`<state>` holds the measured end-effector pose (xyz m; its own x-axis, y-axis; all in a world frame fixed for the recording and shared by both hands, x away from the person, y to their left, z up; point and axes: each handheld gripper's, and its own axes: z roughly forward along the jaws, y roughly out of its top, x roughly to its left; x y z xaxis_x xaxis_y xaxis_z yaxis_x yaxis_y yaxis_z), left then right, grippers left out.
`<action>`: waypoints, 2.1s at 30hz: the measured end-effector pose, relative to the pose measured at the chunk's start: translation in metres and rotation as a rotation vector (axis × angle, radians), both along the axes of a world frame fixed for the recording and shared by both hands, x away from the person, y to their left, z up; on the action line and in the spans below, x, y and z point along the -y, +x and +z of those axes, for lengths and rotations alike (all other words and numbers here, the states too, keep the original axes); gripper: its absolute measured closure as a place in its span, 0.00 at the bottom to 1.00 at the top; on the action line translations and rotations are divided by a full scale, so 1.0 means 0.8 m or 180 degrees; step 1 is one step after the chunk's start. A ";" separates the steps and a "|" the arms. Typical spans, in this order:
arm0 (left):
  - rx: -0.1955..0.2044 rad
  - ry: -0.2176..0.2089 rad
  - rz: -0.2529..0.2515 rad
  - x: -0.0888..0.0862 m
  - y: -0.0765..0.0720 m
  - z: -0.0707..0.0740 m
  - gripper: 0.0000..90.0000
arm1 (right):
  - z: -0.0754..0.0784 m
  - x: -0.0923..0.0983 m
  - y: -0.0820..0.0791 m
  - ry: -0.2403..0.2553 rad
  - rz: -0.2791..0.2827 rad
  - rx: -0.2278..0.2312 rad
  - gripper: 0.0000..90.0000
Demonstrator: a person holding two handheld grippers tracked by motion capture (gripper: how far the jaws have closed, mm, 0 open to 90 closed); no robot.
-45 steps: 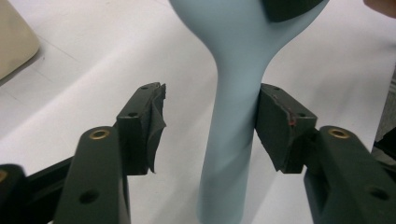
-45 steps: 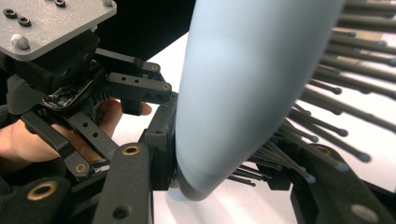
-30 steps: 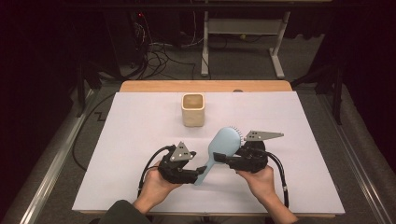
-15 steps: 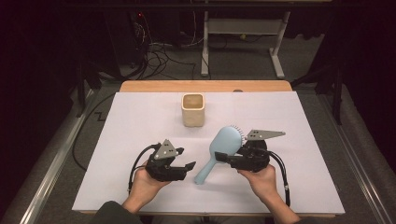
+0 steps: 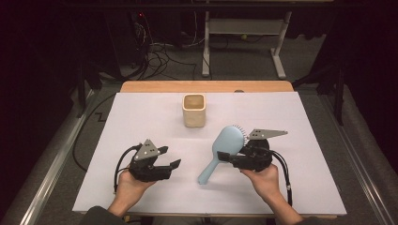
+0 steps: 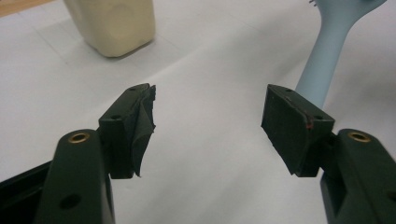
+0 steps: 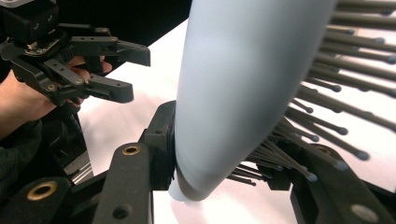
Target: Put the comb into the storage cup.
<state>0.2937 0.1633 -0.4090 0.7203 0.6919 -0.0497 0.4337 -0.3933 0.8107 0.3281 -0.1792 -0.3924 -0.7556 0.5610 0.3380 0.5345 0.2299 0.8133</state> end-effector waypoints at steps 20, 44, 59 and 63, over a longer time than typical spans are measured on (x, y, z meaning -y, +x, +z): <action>0.0142 -0.0102 0.0246 -0.044 -0.010 -0.016 0.39 | 0.016 0.006 0.004 -0.0119 -0.0035 0.0080 0.62; 0.0149 -0.0160 0.0548 -0.084 -0.023 -0.040 0.39 | 0.033 0.008 0.016 -0.0214 -0.0081 0.0169 0.62; 0.0148 -0.0273 0.0759 -0.102 -0.026 -0.056 0.39 | 0.043 0.010 0.028 -0.0277 -0.0147 0.0180 0.62; 0.0144 -0.0303 0.0788 -0.105 -0.026 -0.060 0.39 | 0.047 0.011 0.032 -0.0311 -0.0179 0.0185 0.62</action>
<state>0.2729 0.2476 -0.4571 0.5327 0.8410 -0.0946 0.4696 -0.2007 0.8598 0.3541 -0.1884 -0.3551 -0.7387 0.6313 0.2362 0.5014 0.2806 0.8184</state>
